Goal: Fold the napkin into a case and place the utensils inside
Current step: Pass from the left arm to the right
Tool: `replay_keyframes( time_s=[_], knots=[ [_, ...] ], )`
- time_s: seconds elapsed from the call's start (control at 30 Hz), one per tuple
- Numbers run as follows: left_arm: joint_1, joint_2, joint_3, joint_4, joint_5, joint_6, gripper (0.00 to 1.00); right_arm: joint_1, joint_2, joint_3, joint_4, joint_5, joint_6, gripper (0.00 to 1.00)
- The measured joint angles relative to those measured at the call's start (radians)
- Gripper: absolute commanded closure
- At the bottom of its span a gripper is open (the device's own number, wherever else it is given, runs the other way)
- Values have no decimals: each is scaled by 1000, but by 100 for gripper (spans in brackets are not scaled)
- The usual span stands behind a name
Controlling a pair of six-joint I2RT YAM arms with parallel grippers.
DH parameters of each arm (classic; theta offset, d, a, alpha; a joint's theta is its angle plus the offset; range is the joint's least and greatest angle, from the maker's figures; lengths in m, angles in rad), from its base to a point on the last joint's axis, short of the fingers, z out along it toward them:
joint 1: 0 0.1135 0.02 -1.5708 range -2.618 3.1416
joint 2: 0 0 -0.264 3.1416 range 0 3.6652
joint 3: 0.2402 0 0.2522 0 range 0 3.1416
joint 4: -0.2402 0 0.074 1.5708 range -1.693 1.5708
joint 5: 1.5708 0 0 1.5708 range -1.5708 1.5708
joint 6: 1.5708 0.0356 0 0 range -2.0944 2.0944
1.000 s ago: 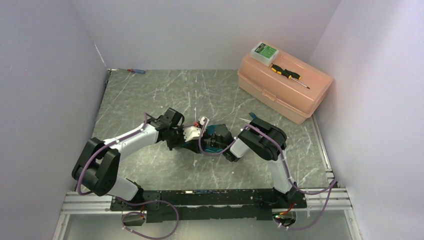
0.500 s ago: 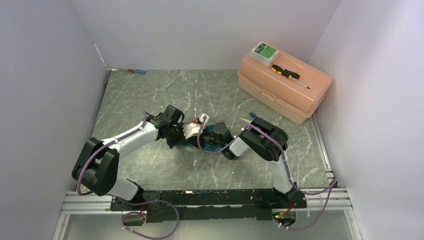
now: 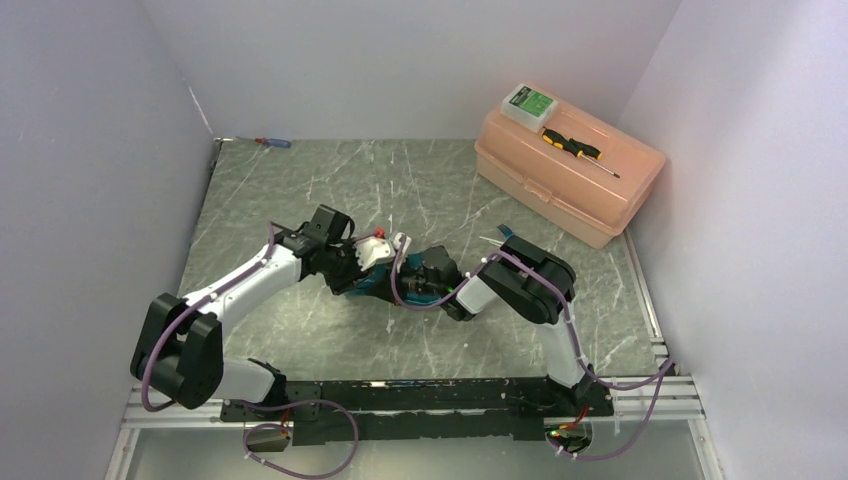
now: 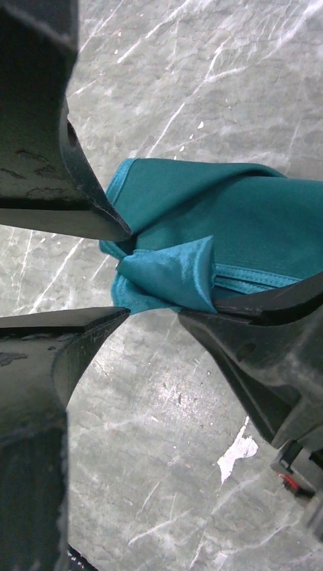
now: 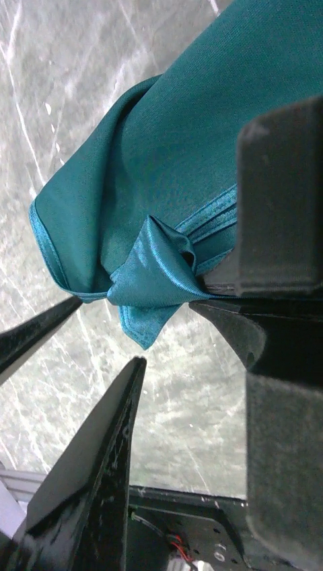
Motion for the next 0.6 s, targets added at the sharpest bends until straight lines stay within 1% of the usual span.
replay_keyframes(
  time_s=[0.2,0.37,0.47,0.6],
  knots=[
    [-3,1,-27,32,5,30,58,2,3,0,0,-34,8,100],
    [-24,-1,-64,50,-2,56,57,-3,11,2,0,-40,23,100],
    [-11,-1,-60,64,-23,20,60,-9,11,2,0,-40,29,100],
    [66,39,22,76,-41,-67,60,-10,11,3,-3,-42,34,100]
  ],
)
